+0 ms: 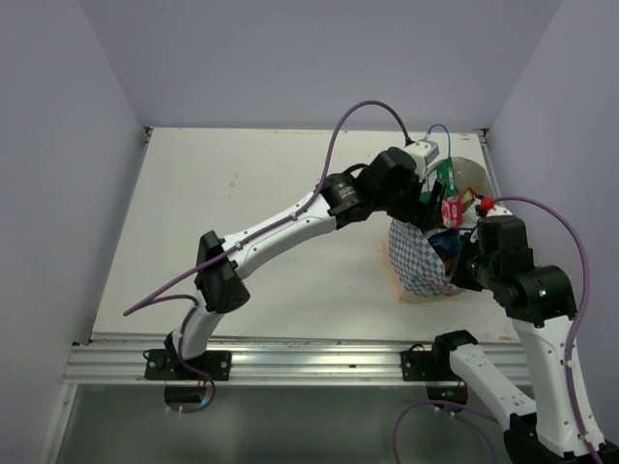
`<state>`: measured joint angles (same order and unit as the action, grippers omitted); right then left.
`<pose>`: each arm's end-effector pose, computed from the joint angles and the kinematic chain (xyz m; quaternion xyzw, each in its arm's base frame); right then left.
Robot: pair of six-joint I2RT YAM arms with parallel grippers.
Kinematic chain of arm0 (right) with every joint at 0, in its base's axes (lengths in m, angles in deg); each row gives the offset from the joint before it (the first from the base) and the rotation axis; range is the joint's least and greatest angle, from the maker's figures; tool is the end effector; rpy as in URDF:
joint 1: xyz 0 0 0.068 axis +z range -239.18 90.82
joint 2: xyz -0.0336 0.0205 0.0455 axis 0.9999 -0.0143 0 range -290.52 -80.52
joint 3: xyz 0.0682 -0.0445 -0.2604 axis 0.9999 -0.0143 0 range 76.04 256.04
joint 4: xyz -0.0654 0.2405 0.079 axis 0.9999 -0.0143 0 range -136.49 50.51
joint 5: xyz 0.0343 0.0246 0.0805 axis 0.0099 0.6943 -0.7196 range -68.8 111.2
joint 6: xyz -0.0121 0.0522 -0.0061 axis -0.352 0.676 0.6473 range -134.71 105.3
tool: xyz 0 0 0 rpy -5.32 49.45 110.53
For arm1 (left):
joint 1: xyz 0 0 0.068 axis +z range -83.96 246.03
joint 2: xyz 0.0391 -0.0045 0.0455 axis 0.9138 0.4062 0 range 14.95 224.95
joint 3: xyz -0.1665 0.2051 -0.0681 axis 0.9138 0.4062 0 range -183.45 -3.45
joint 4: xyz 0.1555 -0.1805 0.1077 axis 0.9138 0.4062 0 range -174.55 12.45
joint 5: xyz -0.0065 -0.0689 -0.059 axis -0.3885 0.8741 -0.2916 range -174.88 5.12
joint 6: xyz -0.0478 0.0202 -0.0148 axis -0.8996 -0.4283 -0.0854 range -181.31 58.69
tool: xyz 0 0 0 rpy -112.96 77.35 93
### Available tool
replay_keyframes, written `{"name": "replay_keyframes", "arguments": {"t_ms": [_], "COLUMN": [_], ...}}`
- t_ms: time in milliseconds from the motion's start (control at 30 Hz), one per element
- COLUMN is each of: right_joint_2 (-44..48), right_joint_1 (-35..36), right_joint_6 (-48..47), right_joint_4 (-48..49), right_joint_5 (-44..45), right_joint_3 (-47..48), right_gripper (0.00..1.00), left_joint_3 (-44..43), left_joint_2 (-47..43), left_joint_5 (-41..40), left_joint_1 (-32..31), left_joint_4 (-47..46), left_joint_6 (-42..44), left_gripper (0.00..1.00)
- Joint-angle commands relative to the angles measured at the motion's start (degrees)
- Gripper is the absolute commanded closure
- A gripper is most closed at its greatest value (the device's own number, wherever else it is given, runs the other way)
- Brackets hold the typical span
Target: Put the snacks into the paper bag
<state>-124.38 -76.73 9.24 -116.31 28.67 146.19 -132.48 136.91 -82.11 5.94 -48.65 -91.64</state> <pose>0.0910 0.0153 0.3745 0.1159 0.9323 0.0471 0.3393 0.2434 -0.4269 0.3743 0.2329 0.8286 -0.3757 0.3436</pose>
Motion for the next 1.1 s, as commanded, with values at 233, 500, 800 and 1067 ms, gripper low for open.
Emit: {"name": "replay_keyframes", "arguments": {"t_ms": [233, 500, 800, 1067], "right_joint_2": [-0.79, -1.06, -0.44, 0.09], "right_joint_1": [0.21, 0.12, 0.21, 0.21], "right_joint_6": [-1.62, -1.97, -1.97, -2.06], "right_joint_4": [-3.25, -2.81, -2.81, -3.25], "right_joint_5": [-1.58, -1.93, -1.93, -1.66], "right_joint_3": [1.83, 1.31, 0.87, 0.69], "right_gripper": [1.0, 1.0, 1.0, 1.0], "left_joint_3": [1.95, -3.24, -0.61, -0.25], "left_joint_2": [-5.93, -5.85, -3.92, -2.95], "left_joint_5": [-6.54, -6.98, -6.9, -6.72], "left_joint_1": [-0.64, -0.64, -0.64, -0.81], "left_joint_4": [5.06, 6.64, 9.8, 7.17], "left_joint_6": [1.32, 0.44, 0.0, 0.18], "left_gripper": [0.0, 0.0, 0.0, 0.0]}}
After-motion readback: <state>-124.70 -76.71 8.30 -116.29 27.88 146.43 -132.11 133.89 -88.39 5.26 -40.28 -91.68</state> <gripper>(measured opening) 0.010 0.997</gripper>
